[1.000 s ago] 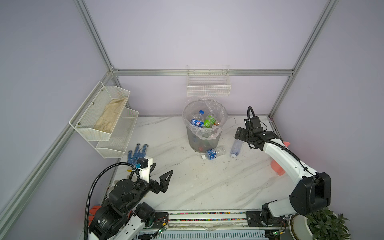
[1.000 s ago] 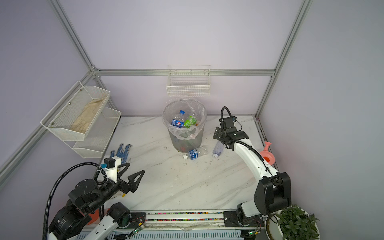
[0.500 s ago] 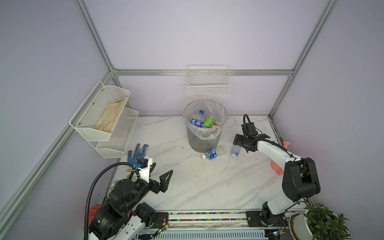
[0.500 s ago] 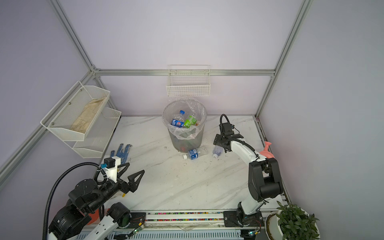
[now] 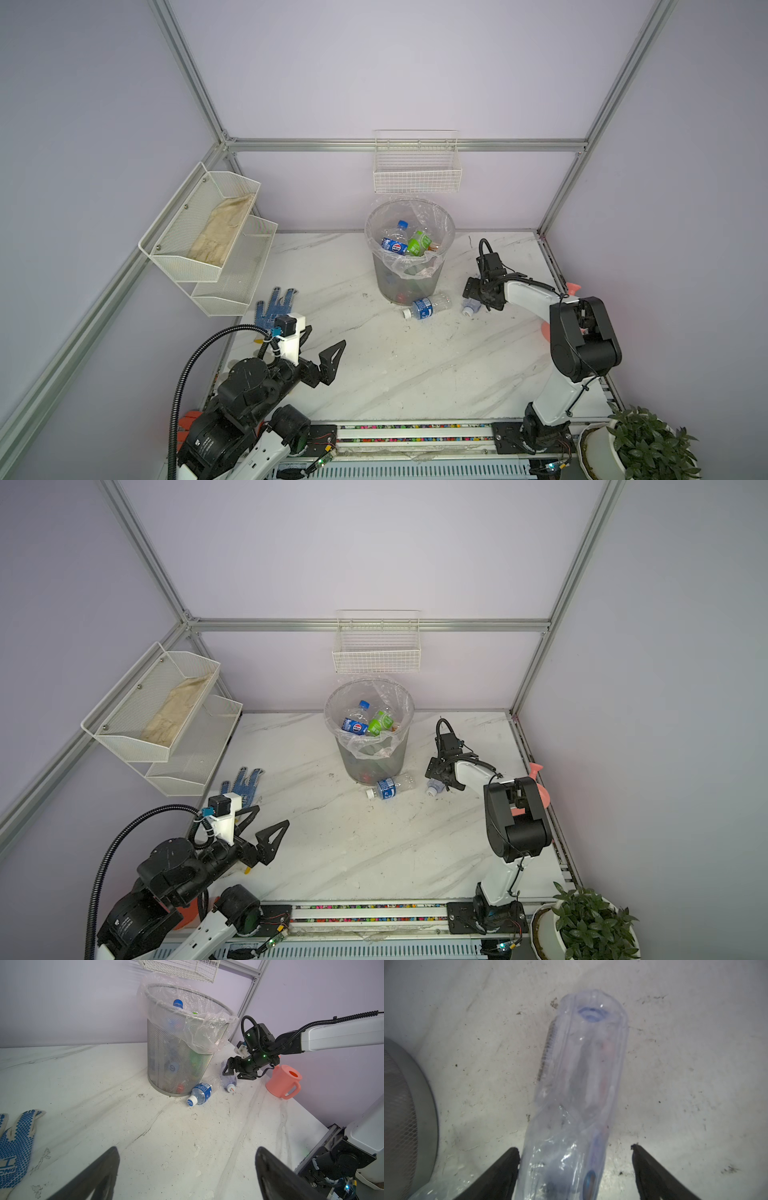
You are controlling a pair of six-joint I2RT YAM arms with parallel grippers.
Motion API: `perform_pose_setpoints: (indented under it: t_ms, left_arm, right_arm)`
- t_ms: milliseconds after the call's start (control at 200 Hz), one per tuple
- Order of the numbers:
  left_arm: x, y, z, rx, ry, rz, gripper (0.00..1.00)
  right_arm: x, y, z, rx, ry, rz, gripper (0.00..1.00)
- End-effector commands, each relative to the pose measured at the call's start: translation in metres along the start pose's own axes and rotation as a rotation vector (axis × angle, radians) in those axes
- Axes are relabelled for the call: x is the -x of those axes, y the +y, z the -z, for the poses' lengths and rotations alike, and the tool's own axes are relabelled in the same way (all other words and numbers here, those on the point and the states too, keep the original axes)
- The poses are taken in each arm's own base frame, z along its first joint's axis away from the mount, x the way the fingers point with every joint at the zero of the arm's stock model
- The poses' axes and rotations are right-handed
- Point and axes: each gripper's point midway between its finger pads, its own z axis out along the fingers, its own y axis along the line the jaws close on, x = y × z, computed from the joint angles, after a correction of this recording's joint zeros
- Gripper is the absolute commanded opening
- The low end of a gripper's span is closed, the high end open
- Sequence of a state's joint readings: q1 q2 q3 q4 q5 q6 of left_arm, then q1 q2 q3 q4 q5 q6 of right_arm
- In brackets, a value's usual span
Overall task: Throw the plastic bottles in the bin
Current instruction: 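Lift the crushed clear bottle high with the right gripper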
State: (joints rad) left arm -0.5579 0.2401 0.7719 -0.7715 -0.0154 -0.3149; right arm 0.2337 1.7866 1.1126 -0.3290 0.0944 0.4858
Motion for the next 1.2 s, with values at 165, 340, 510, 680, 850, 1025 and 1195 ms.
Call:
perform_pose_setpoints:
  t_ms: [165, 340, 510, 680, 850, 1025, 1195]
  left_arm:
    - [-0.006, 0.003, -0.008, 0.010, 0.008, 0.006, 1.00]
    - [-0.006, 0.003, -0.009, 0.013, 0.008, 0.006, 1.00]
    - [-0.006, 0.003, -0.009, 0.012, 0.009, 0.006, 1.00]
    - [-0.006, 0.003, -0.008, 0.012, 0.008, 0.006, 1.00]
    - [-0.006, 0.003, -0.009, 0.012, 0.011, 0.006, 1.00]
    - [-0.006, 0.003, -0.008, 0.010, 0.008, 0.006, 1.00]
    - [-0.007, 0.003, -0.009, 0.012, 0.011, 0.006, 1.00]
  right_arm:
    - [-0.017, -0.002, -0.016, 0.020, 0.047, -0.014, 0.75]
    - [-0.021, -0.004, -0.015, 0.026, 0.046, -0.021, 0.63]
    - [-0.022, -0.002, -0.012, 0.046, 0.049, -0.024, 0.48]
    - [-0.020, 0.001, -0.003, 0.071, 0.036, -0.032, 0.31]
    - [-0.015, 0.007, 0.007, 0.107, 0.023, -0.031, 0.00]
    - [-0.013, 0.012, 0.014, 0.134, 0.018, -0.033, 0.00]
    - [-0.008, 0.016, 0.026, 0.159, 0.010, -0.037, 0.00]
